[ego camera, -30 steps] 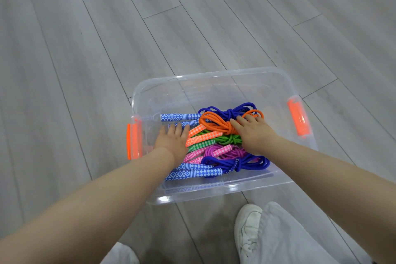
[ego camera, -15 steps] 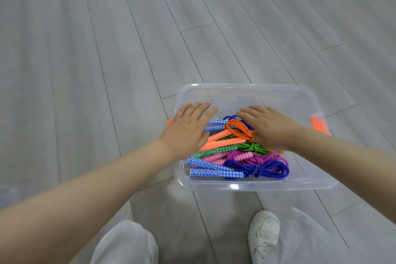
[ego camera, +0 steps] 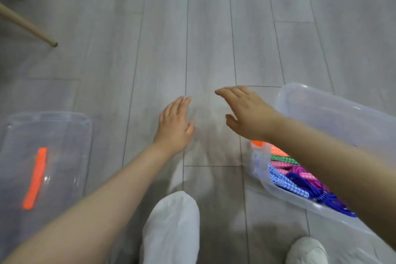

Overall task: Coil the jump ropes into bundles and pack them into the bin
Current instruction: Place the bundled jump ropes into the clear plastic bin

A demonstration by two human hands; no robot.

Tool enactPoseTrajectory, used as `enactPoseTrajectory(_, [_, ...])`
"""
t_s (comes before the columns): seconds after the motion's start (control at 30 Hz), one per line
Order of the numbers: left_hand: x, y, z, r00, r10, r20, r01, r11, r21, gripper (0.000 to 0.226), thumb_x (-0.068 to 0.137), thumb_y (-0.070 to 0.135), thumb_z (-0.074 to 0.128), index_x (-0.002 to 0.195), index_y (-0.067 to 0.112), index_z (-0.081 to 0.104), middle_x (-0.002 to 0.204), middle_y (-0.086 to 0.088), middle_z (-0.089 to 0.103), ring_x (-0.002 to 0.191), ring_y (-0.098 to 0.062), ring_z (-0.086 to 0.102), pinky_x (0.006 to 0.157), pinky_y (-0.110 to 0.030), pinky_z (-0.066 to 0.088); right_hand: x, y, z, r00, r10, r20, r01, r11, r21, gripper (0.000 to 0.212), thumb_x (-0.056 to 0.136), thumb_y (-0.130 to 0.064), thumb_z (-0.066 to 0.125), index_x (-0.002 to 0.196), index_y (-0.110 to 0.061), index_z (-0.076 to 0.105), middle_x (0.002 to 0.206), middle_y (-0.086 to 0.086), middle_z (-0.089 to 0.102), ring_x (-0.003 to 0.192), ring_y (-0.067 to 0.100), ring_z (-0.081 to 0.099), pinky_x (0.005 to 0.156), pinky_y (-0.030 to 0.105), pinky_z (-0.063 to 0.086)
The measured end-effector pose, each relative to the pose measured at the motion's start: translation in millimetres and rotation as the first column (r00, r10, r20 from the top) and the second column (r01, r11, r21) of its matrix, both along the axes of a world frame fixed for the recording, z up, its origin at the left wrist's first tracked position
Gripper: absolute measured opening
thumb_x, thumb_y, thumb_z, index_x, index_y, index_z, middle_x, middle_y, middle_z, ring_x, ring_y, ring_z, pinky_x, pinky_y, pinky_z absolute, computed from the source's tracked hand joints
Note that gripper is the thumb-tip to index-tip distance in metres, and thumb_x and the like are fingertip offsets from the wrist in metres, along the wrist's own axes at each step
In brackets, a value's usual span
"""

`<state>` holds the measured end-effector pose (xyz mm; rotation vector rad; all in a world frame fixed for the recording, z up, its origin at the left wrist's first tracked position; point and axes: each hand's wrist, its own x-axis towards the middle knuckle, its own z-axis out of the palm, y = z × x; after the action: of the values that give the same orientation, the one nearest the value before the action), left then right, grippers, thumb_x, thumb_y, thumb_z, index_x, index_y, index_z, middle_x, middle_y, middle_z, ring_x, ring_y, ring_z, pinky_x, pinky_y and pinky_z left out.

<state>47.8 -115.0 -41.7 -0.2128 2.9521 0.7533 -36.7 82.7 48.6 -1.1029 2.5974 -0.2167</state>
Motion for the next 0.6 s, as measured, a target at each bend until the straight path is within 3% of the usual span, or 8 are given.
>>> enactPoseTrajectory(0.13, [23.9,-45.9,-29.3,0.981,0.177,0.073,-0.180,0.983,0.029,0.067,0.088,0.024,0.052,0.150,0.012,0.029,0.156,-0.013,0.030,0.143,-0.031,0.027,0.117,-0.042,0.019,7.8,-50.7,-35.3,0.995,-0.035,0.089,0.029,0.997,0.067,0.063,0.091,-0.018,0.051,0.149,-0.014,0.029,0.151,0.006,0.036,0.138,0.029,0.030,0.112,0.042,0.028])
enactPoseTrajectory(0.23, [44.4,-89.2,-49.0,0.935,0.333,0.124,-0.334,0.942,-0.011,0.070,0.085,0.023,0.061,0.147,0.007,0.034,0.152,-0.019,0.034,0.140,-0.037,0.030,0.116,-0.043,0.022,16.5,-67.8,-56.5,0.963,-0.209,0.171,0.197,0.977,0.083,0.062,0.093,-0.020,0.049,0.150,-0.016,0.027,0.152,0.006,0.035,0.140,0.029,0.027,0.112,0.040,0.027])
enactPoseTrajectory(0.3, [62.3,-119.9,-64.1,0.881,0.443,0.164,-0.437,0.897,-0.070,0.072,0.082,0.020,0.066,0.145,0.003,0.036,0.150,-0.023,0.036,0.138,-0.040,0.032,0.116,-0.045,0.023,24.3,-75.9,-67.5,0.931,-0.291,0.220,0.275,0.956,0.099,0.062,0.093,-0.020,0.050,0.150,-0.015,0.027,0.152,0.007,0.035,0.140,0.029,0.027,0.112,0.040,0.028])
enactPoseTrajectory(0.4, [89.5,-153.1,-79.2,0.779,0.593,0.205,-0.570,0.805,-0.163,0.076,0.082,0.021,0.067,0.147,0.005,0.031,0.155,-0.022,0.027,0.142,-0.041,0.023,0.117,-0.047,0.018,36.5,-88.2,-79.9,0.917,-0.289,0.276,0.263,0.956,0.130,0.062,0.092,-0.019,0.049,0.150,-0.013,0.027,0.152,0.008,0.035,0.139,0.030,0.027,0.112,0.042,0.029])
enactPoseTrajectory(0.53, [115.9,-179.5,-89.9,0.567,0.784,0.253,-0.759,0.616,-0.210,0.085,0.085,0.026,0.065,0.152,0.009,0.017,0.161,-0.018,0.011,0.146,-0.039,0.010,0.118,-0.048,0.010,46.4,-100.0,-92.4,0.917,-0.239,0.318,0.196,0.967,0.161,0.062,0.093,-0.018,0.047,0.151,-0.014,0.025,0.154,0.007,0.032,0.141,0.029,0.026,0.113,0.039,0.026])
enactPoseTrajectory(0.6, [124.2,-184.6,-94.9,0.550,0.777,0.305,-0.757,0.619,-0.212,0.083,0.087,0.025,0.063,0.152,0.004,0.016,0.159,-0.022,0.011,0.146,-0.041,0.010,0.119,-0.046,0.010,50.0,-101.6,-97.5,0.917,-0.232,0.324,0.179,0.966,0.186,0.062,0.093,-0.018,0.046,0.151,-0.015,0.025,0.155,0.007,0.032,0.141,0.028,0.026,0.113,0.039,0.025])
